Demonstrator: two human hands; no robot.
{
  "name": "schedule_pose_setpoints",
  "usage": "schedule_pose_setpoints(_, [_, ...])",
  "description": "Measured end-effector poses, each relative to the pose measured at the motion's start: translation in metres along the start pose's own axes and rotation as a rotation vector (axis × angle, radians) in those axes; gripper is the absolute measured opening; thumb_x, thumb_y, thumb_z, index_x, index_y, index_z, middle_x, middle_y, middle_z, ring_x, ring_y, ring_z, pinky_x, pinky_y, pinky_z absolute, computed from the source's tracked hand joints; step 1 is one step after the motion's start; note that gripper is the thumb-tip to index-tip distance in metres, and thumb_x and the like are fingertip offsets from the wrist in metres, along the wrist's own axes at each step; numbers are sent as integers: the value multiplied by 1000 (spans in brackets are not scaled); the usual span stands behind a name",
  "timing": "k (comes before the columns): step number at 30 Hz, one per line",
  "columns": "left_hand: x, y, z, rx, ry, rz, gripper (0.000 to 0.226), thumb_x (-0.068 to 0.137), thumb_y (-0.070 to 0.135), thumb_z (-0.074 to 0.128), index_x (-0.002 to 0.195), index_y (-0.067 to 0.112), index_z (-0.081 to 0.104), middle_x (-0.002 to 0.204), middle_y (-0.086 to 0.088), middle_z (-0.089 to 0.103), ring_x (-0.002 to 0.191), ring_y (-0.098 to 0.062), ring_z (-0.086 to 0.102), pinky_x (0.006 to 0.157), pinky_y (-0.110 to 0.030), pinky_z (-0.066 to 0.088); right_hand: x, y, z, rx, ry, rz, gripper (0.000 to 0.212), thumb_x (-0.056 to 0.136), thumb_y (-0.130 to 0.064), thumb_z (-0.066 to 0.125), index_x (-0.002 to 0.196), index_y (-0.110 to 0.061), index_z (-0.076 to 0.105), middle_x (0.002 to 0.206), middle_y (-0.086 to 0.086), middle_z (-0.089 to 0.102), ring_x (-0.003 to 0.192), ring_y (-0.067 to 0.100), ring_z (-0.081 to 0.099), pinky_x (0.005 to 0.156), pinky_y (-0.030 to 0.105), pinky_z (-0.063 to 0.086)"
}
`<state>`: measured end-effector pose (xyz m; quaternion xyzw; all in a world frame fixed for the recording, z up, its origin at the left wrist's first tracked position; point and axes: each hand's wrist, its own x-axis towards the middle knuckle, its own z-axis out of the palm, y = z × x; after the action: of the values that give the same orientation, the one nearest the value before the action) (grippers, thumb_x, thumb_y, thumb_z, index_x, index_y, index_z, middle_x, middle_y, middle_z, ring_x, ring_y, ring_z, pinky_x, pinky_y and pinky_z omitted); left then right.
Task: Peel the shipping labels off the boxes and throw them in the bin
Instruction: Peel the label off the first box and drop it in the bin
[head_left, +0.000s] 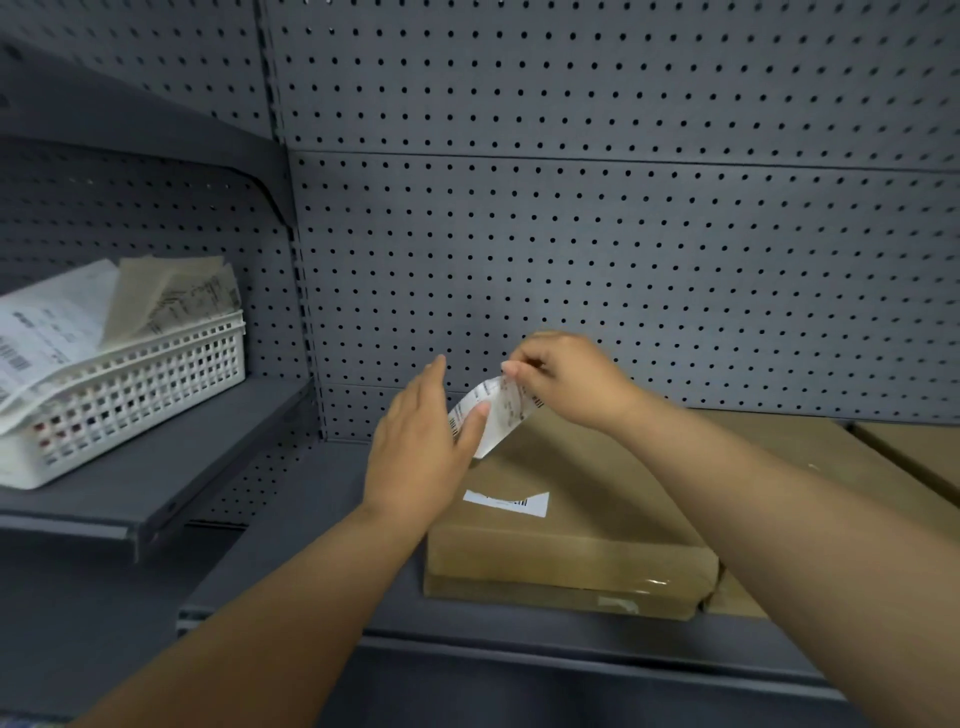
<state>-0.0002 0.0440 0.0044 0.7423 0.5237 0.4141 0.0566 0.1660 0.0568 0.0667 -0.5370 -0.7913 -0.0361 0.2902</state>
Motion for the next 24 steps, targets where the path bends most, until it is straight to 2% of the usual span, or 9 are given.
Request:
schedule_pose_setpoints(2, [4, 5, -2, -17, -25, -13, 58, 93, 41, 43, 144, 21, 23, 139, -3, 50, 125, -22, 48, 98, -39, 40, -6, -8, 2, 83, -17, 27, 26, 96, -25, 49, 80, -10, 64, 72, -6, 54, 73, 15, 49, 63, 24, 35])
schedule_pose_setpoints(4, [7, 6, -4, -55, -31, -25, 48, 96, 26, 41, 143, 23, 30, 124, -8, 61, 107, -26, 58, 83, -34, 44, -10, -12, 3, 147, -7, 50, 32, 97, -25, 47, 73, -6, 59, 69, -1, 55, 71, 20, 50, 66, 28, 39])
schedule_pose_setpoints(6, [7, 7, -6, -130, -29, -13, 44, 97, 11, 37, 139, 22, 40, 119, -11, 64, 102, -26, 59, 79, -27, 42, -12, -13, 3, 190, 4, 82, 40, 98, -28, 44, 84, 3, 64, 80, 17, 65, 77, 31, 57, 75, 37, 46])
schedule_pose_setpoints(8, [7, 8, -8, -153, -29, 23, 45, 95, 1, 35, 133, 19, 48, 121, -10, 64, 105, -23, 59, 81, -22, 41, -17, -12, 5, 307, -3, 150, 38, 98, -32, 43, 95, -6, 70, 96, 21, 70, 91, 31, 64, 88, 39, 50])
schedule_pose_setpoints(11, [8, 8, -11, -78, -34, 101, 50, 88, -8, 35, 128, 16, 53, 119, -12, 61, 106, -26, 56, 85, -30, 43, -24, -8, 8, 656, -49, 288, 30, 98, -33, 43, 98, -21, 70, 96, -8, 71, 91, 0, 63, 96, 25, 41])
schedule_pose_setpoints(13, [10, 7, -15, 8, -35, 146, 50, 85, -8, 37, 125, 16, 53, 114, -14, 59, 103, -30, 55, 86, -38, 45, -26, -6, 11, 817, -59, 355, 30, 98, -33, 42, 109, -19, 67, 97, -16, 67, 94, -6, 59, 102, 24, 38])
schedule_pose_setpoints(17, [10, 5, -20, 192, 33, 220, 30, 88, 4, 41, 112, 11, 58, 101, -13, 61, 91, -32, 56, 80, -40, 41, -29, 1, 15, 903, -1, 437, 37, 98, -30, 44, 133, -18, 51, 111, -5, 62, 107, 10, 56, 97, 26, 41])
schedule_pose_setpoints(20, [10, -2, -30, 292, 109, 180, 26, 88, 29, 42, 97, 10, 59, 93, -13, 61, 84, -31, 54, 72, -37, 34, -39, 9, 10, 691, 6, 424, 27, 92, -26, 57, 118, -20, 62, 106, -9, 61, 101, 9, 56, 89, 23, 42])
schedule_pose_setpoints(24, [10, -11, -43, 584, 98, 174, 62, 72, 72, 48, 86, 12, 57, 83, -11, 58, 84, -31, 54, 77, -41, 39, -55, 13, 6, 209, -260, 260, 14, 81, -29, 71, 91, -19, 73, 91, -5, 71, 86, 8, 61, 81, 22, 44])
